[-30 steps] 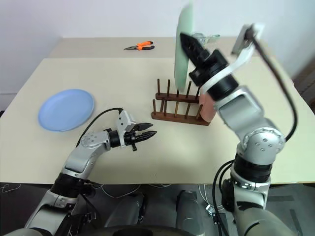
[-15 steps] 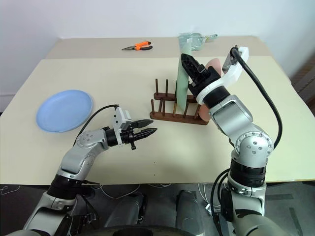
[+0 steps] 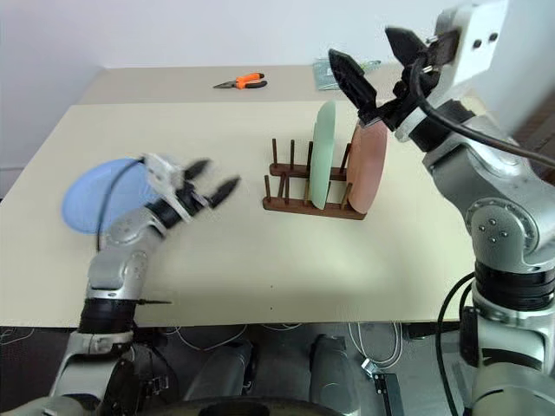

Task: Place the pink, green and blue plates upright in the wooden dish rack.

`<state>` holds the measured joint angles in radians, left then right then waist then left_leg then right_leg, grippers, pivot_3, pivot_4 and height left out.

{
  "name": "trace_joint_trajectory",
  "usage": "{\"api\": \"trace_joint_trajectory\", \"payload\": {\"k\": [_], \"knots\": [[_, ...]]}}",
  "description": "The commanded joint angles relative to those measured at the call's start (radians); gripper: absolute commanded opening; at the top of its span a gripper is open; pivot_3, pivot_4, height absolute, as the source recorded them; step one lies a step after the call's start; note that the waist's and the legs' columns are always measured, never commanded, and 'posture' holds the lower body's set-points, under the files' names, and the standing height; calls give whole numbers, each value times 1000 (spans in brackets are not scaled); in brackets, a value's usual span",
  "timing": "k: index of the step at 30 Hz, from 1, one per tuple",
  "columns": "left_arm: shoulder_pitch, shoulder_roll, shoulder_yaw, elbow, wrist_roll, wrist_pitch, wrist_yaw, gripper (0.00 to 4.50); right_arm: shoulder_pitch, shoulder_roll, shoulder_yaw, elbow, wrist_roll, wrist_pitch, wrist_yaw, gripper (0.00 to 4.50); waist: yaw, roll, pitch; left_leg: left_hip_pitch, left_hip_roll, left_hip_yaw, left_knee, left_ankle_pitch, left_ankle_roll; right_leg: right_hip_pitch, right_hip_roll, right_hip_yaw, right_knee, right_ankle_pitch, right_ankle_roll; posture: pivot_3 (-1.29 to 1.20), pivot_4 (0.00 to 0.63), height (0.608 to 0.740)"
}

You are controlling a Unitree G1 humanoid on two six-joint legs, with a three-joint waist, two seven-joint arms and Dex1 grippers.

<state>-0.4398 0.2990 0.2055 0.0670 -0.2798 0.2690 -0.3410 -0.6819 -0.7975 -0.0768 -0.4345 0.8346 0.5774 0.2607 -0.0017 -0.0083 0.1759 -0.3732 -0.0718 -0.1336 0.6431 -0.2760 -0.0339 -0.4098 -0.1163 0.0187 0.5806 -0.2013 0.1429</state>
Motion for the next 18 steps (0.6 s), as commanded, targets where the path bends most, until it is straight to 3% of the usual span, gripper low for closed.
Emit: {"api": "trace_joint_trajectory", "payload": {"k": [1, 5, 13, 16, 18], "knots": [[-37, 46, 197, 57, 119, 69, 380, 4462, -14, 6, 156, -73, -135, -50, 165, 4500, -15, -2, -1, 0, 0, -1, -1, 0, 0, 0, 0, -1, 0, 0, 0, 0, 150, 740], [-21, 44, 342, -8, 118, 223, 582, 4462, 6, 74, 253, -46, -237, -95, 249, 4500, -11, -4, 0, 0, -1, -1, -1, 0, 0, -1, -1, 0, 0, 0, 1, 0, 150, 740], [30, -63, 508, -205, -48, 504, 674, 4462, 27, 179, 291, -3, -335, -125, 347, 4500, 16, -12, 1, -2, -2, -4, 1, 1, -3, 1, -1, -1, 0, 2, -2, 0, 150, 740], [-7, -152, 642, -196, -188, 553, 733, 3639, 32, 200, 288, 9, -370, -136, 359, 4500, 13, -12, 1, -1, -2, -4, 1, 1, -3, 1, -1, -1, 0, 2, -1, 0, 150, 740], [-20, -167, 672, -194, -223, 556, 750, 2554, 35, 212, 282, 12, -392, -139, 363, 4500, 13, -13, 1, -1, -2, -4, 0, 1, -3, 0, -1, -2, 1, 2, -1, 0, 150, 740]]}}
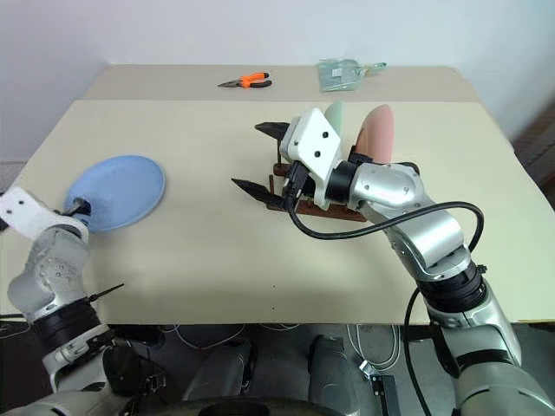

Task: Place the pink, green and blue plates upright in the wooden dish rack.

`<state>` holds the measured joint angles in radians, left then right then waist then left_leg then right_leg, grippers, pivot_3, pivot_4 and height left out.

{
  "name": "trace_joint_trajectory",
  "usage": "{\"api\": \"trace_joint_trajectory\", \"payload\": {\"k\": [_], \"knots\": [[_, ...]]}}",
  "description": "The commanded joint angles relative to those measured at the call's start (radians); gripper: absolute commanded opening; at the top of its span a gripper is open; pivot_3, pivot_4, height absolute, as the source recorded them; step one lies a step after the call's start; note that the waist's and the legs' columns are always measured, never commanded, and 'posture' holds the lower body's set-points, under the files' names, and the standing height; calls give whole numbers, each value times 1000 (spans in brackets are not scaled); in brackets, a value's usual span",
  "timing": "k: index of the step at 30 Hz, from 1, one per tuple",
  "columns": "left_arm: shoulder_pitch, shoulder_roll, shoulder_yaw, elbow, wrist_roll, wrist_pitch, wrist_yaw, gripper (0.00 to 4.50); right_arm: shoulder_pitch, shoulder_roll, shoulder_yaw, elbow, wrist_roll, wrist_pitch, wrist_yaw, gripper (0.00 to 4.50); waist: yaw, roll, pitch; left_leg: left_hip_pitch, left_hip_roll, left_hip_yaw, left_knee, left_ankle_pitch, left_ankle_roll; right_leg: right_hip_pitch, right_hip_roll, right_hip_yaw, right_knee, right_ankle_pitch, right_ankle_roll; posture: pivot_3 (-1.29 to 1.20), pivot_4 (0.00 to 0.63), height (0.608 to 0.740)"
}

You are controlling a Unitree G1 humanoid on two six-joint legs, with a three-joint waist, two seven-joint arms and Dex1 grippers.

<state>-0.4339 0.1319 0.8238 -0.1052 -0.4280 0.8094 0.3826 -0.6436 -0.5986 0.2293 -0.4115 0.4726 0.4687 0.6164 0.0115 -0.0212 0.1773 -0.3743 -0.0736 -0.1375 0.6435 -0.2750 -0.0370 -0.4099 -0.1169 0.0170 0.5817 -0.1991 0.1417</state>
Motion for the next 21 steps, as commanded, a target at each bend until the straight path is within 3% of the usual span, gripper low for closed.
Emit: {"api": "trace_joint_trajectory", "payload": {"k": [1, 3, 5, 9, 14, 19, 21], "knots": [[-36, -5, 68, -16, -95, 15, 36, 2085, -3, 17, -29, -8, -37, -29, 9, 4500, 0, 0, 0, 0, 0, 0, 0, 0, 0, 0, 0, 0, 0, 0, 0, 0, 150, 740], [-51, -1, 67, -6, -129, 3, 22, 1005, -2, 22, -37, -4, -46, -22, 14, 4500, 0, 0, 0, 0, 0, 0, 0, 1, -1, 0, 0, 0, 0, 0, 0, 0, 150, 740], [-58, 38, -46, -39, -120, -82, -121, 55, -4, 7, -27, -8, -69, -14, 34, 4500, 2, -3, 1, 0, 0, 0, 0, 1, -1, 0, 0, 0, 0, 0, 0, 0, 150, 740], [-66, 91, -305, -164, -92, -197, -363, 55, -11, -14, 86, -13, -245, -129, 79, 4500, 2, -7, 3, -1, -1, 0, 0, 1, -3, 1, 0, -1, -1, 1, -1, 0, 150, 740], [-72, 138, -500, -247, -69, -214, -482, 55, -66, 41, 222, 72, -465, -283, 83, 4500, -15, -6, 2, 1, 0, 2, -2, 1, -3, 1, 0, 1, -2, 1, -1, 0, 150, 740], [-100, 140, -549, -309, -127, -192, -516, 55, -134, 126, 306, 259, -691, -403, 4, 4500, -31, -6, 2, 2, 1, 3, -9, 4, -6, -3, 1, 1, -1, 2, -3, 0, 150, 740], [-101, 141, -554, -322, -138, -181, -516, 0, -133, 157, 315, 305, -718, -435, 4, 3978, -27, -6, 2, 2, 1, 2, -12, 6, -9, -5, 1, 1, -1, 2, -4, 0, 150, 740]]}}
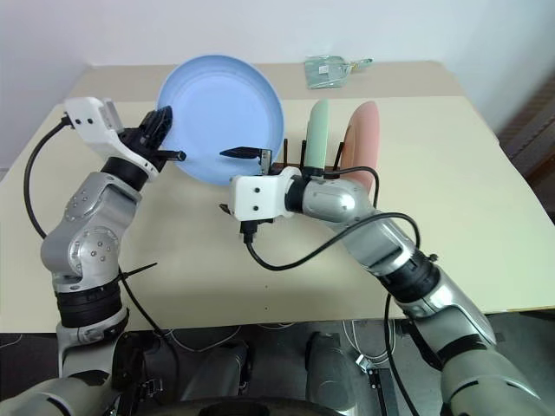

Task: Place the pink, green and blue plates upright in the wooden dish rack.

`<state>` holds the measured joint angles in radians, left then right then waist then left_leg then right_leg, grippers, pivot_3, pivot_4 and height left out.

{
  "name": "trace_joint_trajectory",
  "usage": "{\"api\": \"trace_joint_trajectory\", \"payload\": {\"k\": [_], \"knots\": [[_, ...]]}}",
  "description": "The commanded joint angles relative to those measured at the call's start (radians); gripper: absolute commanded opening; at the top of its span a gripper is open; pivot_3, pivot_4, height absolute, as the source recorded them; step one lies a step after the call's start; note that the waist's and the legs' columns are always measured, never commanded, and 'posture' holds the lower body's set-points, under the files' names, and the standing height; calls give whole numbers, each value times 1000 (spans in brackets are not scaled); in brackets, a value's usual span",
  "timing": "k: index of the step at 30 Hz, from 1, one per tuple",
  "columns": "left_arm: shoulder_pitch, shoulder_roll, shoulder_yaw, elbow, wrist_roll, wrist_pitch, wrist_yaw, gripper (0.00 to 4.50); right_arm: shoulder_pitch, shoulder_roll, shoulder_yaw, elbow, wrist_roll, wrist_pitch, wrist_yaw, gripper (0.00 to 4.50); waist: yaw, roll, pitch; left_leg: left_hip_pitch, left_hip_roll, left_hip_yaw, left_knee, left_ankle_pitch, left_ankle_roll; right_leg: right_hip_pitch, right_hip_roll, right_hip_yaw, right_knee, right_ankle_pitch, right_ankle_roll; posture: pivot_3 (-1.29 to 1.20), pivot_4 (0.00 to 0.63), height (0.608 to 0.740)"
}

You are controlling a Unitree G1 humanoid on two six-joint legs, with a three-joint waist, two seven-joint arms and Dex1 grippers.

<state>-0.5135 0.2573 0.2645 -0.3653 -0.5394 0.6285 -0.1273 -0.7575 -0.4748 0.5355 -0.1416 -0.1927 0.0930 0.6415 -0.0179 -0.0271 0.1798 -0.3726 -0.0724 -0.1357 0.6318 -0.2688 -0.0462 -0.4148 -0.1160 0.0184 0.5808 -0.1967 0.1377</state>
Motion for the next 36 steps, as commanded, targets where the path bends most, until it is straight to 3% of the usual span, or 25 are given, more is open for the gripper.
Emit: {"api": "trace_joint_trajectory", "payload": {"k": [1, 8, 9, 14, 18, 22, 26, 28, 32, 36], "knots": [[-22, 16, 6, -69, -35, 5, -4, 0, -18, 45, 11, 55, -69, -73, -23, 3714, 3, 0, 0, 0, 0, -1, -1, 2, -3, 0, 0, 0, 0, 0, 0, 0, 150, 740], [-18, 13, 44, -94, -111, 26, -6, 0, -20, 79, -13, 110, -159, -146, -49, 21, 4, 0, 0, 0, 0, -1, 0, 1, -2, 0, 1, 0, 0, 0, 0, 0, 150, 740], [-22, 2, 64, -93, -132, 19, -2, 0, -21, 81, -21, 110, -166, -154, -55, 21, 4, 0, 0, 0, 0, -1, -1, 1, -2, 0, 1, 0, 0, 0, -1, 0, 150, 740], [-100, -74, 260, 11, -237, -99, 130, 1983, -28, 116, -95, 87, -126, -178, -82, 0, 6, -2, 0, -1, 0, -3, -1, 2, -3, 0, 2, 0, 0, 1, -1, 0, 150, 740], [-110, -18, 334, 114, -175, -207, 159, 1983, -21, 209, -216, -2, 65, -94, -71, 0, 1, -1, 0, 0, 1, -2, -2, 2, -3, 0, 2, 0, 0, 1, -1, 0, 150, 740], [17, 121, 230, 211, 33, -331, 25, 1983, -8, 311, -375, -143, 405, 158, -42, 0, 2, -1, 0, 0, 1, -3, -3, 2, -3, -1, 3, 1, 0, 1, -2, 0, 150, 740], [227, 232, -57, 228, 243, -436, -209, 1983, -30, 453, -602, -257, 871, 500, -244, 0, 12, 0, 0, 0, 1, -4, -2, 1, -2, 0, 3, 0, 0, 1, -3, 0, 150, 740], [313, 237, -161, 208, 270, -467, -299, 1983, -20, 509, -684, -281, 1047, 605, -397, 0, 10, 1, 0, 0, 1, -4, -3, 1, -2, 0, 3, 1, 0, 0, -6, 0, 150, 740], [423, 222, -278, 138, 241, -471, -430, 1983, 31, 545, -747, -310, 1201, 711, -622, 0, 1, 1, 0, -2, 2, -4, -5, 1, -2, -6, 3, 1, 2, 0, -8, 0, 150, 740], [452, 216, -323, 94, 217, -433, -493, 1983, 58, 559, -759, -318, 1306, 737, -753, 0, 0, 7, 0, -2, 2, -3, -6, 2, -2, -10, 4, 2, 5, 0, -9, 0, 150, 740]]}}
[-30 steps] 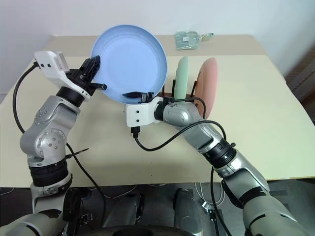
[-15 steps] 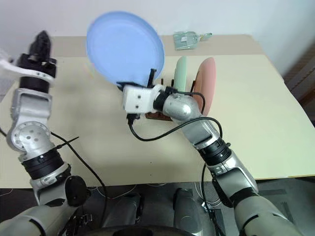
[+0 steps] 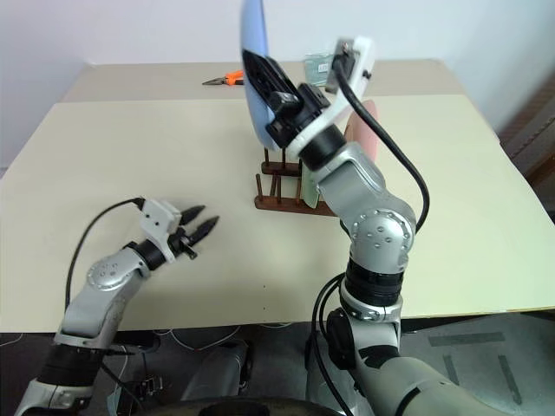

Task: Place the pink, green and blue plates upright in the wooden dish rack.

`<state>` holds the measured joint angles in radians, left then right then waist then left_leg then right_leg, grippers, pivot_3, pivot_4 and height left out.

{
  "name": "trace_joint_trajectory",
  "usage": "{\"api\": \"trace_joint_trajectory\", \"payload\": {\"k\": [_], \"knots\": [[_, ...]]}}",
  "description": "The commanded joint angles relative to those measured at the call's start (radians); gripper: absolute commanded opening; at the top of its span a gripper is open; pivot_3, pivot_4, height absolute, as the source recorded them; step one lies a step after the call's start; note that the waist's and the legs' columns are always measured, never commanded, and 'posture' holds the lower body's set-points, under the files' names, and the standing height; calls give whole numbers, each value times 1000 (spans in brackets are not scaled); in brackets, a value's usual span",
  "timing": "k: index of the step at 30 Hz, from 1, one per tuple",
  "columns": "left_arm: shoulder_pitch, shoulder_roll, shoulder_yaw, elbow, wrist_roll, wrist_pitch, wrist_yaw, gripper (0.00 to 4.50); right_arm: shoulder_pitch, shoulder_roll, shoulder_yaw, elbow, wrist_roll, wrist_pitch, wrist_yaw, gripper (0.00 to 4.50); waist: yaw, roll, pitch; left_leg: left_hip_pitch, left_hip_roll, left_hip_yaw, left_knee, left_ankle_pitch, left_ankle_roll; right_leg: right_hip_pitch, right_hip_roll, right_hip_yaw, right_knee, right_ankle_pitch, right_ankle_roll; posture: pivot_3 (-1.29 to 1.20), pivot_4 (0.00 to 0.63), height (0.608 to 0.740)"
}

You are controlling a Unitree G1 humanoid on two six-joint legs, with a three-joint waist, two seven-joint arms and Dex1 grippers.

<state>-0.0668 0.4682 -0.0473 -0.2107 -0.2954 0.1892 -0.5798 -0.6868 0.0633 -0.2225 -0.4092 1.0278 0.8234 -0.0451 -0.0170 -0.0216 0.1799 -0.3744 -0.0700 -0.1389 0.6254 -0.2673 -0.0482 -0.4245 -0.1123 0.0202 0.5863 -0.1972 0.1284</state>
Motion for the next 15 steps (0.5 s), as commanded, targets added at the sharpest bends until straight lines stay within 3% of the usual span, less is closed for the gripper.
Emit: {"api": "trace_joint_trajectory", "payload": {"k": [1, 15], "knots": [[7, 4, -13, -65, -33, 16, -52, 1983, -8, 23, 1, -49, 103, 8, -89, 0, -2, 3, -1, 0, 0, 1, 0, 0, 0, 0, 0, 1, 0, 0, 0, 0, 150, 740], [-8, -7, -2, -68, -10, 29, -62, 1983, -16, 11, 12, 80, 232, -16, -274, 0, -1, 5, -2, 1, 0, 1, 2, 0, 0, 2, 0, 1, 0, 1, 2, 0, 150, 740]]}}
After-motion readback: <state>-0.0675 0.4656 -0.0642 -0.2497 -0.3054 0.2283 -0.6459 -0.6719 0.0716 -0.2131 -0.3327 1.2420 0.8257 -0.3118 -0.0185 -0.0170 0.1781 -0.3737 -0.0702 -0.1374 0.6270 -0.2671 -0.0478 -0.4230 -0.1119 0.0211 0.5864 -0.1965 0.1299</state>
